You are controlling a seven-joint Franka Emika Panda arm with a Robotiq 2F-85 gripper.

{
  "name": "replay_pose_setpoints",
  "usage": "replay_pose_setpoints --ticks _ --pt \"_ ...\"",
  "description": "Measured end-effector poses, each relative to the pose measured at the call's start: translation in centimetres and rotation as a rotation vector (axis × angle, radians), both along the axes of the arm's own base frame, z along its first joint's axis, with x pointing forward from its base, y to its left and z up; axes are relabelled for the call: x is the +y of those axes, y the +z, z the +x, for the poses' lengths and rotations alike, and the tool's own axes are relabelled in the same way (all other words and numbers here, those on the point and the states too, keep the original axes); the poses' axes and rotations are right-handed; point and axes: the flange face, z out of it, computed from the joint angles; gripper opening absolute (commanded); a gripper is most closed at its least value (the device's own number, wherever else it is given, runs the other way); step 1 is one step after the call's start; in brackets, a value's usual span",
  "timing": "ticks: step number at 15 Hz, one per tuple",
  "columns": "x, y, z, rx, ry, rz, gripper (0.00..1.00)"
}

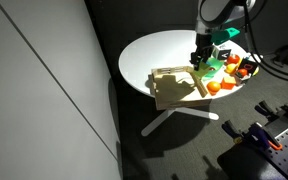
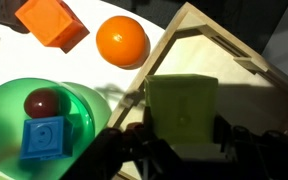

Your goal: Pick up the light green block from the orange block and put it in the wooden tray

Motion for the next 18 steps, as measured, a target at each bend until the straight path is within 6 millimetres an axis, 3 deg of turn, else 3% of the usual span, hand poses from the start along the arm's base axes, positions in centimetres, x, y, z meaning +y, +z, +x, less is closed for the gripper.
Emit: replay_pose_setpoints --ticks 9,16,18 --pt "5.6 0.4 5.2 0.004 -0.075 -0.011 0.31" --pt "6.0 -1.4 10.2 -0.037 -0.104 0.001 0.31" --pt "5.9 -2.2 11.2 -0.041 -0.108 0.003 0.81"
